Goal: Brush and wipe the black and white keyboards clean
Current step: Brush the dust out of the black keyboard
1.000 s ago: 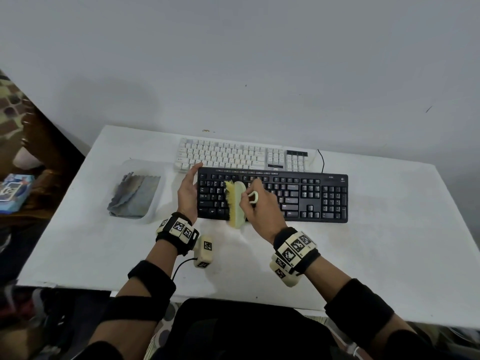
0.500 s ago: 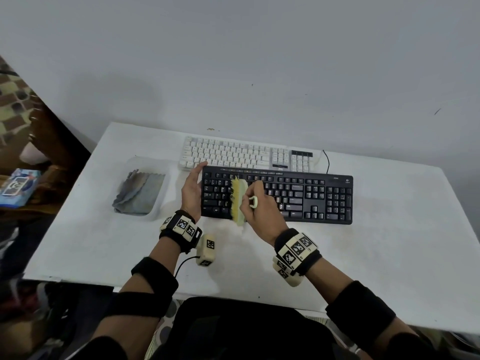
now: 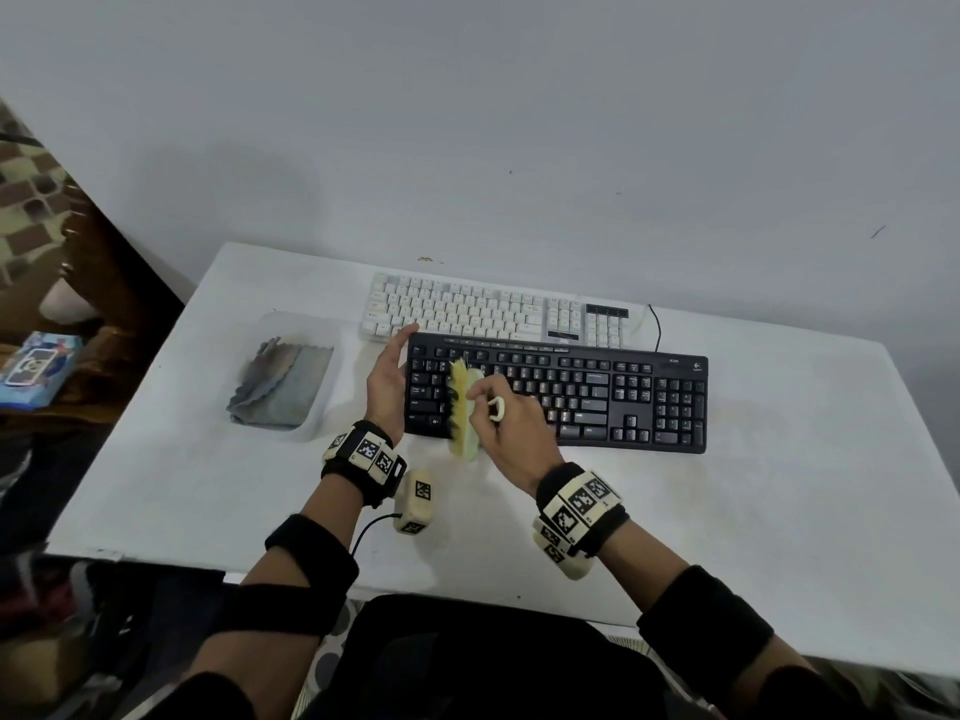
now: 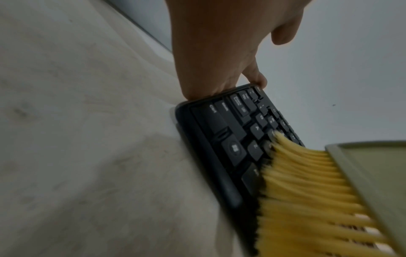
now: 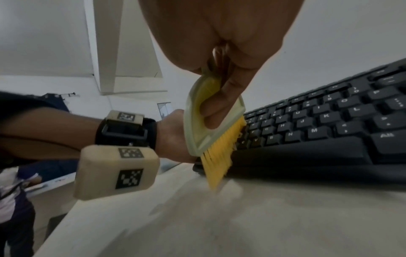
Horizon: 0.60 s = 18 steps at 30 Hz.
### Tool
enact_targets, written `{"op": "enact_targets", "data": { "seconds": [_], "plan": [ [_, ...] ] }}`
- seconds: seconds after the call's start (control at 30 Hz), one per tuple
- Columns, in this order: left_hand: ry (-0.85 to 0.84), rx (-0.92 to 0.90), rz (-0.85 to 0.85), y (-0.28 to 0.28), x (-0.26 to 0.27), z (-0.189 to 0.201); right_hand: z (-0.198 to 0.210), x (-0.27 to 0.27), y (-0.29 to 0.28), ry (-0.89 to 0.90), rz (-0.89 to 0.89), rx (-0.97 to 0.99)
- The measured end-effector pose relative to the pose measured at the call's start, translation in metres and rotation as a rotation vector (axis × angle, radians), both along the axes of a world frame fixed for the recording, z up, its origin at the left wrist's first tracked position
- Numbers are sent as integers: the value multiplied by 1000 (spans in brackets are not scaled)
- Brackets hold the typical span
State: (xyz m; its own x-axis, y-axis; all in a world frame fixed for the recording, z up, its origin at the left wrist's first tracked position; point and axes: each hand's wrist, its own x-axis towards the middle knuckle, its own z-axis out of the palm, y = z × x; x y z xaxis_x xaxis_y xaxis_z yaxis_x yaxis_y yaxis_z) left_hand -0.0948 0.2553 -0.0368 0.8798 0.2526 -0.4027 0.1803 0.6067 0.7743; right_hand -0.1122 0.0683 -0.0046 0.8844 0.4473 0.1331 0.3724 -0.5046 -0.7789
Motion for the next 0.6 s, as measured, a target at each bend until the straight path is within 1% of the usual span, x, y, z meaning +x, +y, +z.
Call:
{"op": "enact_targets", "data": {
  "seconds": [0.1,0.2,0.27,0.37,0.5,0.57,0.6],
  "plan": [
    [-11,3,8,-1,0,1,9,5,-5,7,-10,25],
    [-5,-2,10,-1,-2,2,21,14,-5,-53,-83,91],
    [-8,-7,7,-1,-2,2,24,19,-1,-104,-102,106],
    [-1,-17,15,-1,-2,3,17,18,5,-110,-49,60],
    [2,-24,15,-1,-1,3,7,7,2,-79,109,-35],
    [-1,-38,14,-1,-1,3,11,7,0,-84,119,-32],
    [0,-44,14,-1,-1,3,14,8,0,-91,88,-12]
  ]
}}
